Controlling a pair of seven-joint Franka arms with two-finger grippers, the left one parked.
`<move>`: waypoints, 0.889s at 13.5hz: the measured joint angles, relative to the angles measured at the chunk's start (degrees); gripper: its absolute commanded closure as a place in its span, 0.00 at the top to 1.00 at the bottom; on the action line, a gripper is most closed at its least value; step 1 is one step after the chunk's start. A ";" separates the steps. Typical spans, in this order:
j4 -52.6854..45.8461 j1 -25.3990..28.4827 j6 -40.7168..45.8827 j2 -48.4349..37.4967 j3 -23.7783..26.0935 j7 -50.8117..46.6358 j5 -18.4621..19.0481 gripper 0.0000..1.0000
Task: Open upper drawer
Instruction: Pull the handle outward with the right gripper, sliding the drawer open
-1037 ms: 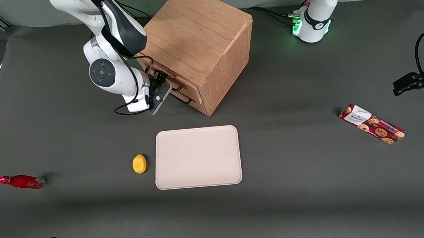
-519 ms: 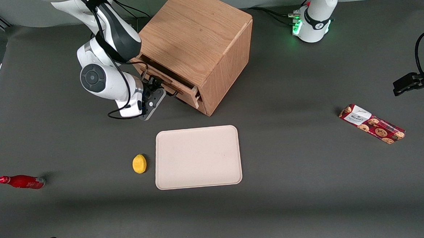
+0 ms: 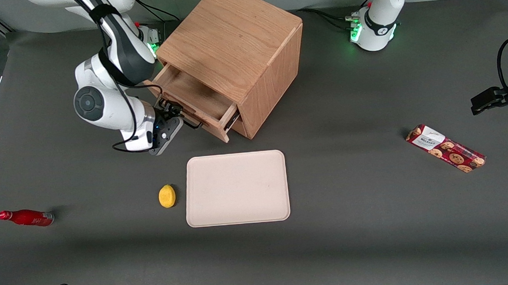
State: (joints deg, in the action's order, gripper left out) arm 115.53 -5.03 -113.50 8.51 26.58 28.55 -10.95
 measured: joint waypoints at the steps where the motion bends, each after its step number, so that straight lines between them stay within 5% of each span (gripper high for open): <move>1: -0.43 -0.01 -0.04 0.25 -0.61 0.33 0.01 1.00; 12: -7.35 -0.06 -0.01 5.91 -5.66 0.93 3.24 1.00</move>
State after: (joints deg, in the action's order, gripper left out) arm 108.19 -5.08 -113.50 14.42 20.92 29.49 -7.71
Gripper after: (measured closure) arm 0.000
